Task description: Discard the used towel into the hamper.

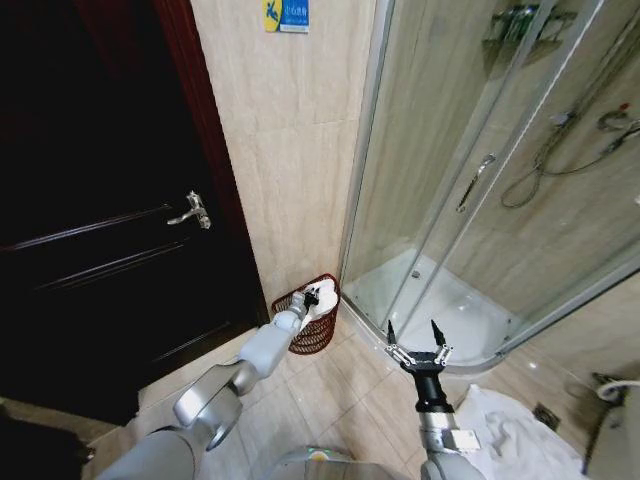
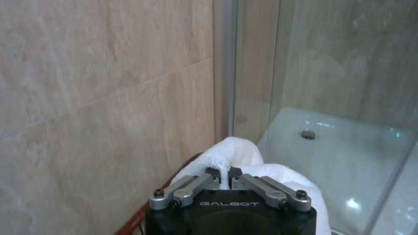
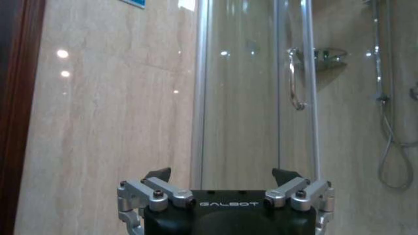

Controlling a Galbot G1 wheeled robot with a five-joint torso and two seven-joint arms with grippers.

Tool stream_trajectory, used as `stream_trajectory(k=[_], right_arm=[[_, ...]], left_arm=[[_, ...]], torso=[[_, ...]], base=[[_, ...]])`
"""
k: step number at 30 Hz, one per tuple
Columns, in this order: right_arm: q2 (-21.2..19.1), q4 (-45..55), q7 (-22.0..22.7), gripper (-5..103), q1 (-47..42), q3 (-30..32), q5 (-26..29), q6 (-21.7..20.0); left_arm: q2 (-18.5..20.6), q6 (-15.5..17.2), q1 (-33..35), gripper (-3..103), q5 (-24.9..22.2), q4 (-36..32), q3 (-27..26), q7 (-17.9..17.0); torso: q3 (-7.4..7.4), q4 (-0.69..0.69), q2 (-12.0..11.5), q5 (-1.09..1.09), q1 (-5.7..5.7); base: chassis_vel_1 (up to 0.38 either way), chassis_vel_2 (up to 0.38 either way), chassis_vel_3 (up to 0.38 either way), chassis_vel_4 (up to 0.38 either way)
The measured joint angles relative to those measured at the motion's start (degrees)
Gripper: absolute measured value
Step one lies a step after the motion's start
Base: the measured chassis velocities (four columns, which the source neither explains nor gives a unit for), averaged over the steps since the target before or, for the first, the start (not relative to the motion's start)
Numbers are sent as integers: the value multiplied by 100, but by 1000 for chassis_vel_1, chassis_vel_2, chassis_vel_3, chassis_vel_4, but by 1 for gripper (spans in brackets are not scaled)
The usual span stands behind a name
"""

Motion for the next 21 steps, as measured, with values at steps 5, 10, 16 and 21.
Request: stream_trajectory(k=[5, 10, 16, 21], right_arm=[[58, -31, 57, 100, 89, -41, 19, 48], [59, -76, 124, 100, 150, -54, 15, 116], [61, -82, 102, 100, 194, -73, 11, 114], [68, -52, -14, 100, 204, -87, 3, 102]], left_arm=[[-7, 34, -312, 4, -120, 160, 380, -63], [39, 124, -439, 4, -278, 228, 701, -81], [73, 180, -528, 4, -332, 401, 992, -80], [65, 223, -529, 4, -332, 451, 1039, -79]], torso=[[0, -1, 0, 0, 0], [0, 1, 0, 1, 0], [0, 0, 0, 0, 0], [0, 0, 0, 0, 0]], base=[[0, 0, 0, 0], [0, 0, 0, 0], [0, 0, 0, 0], [0, 0, 0, 0]])
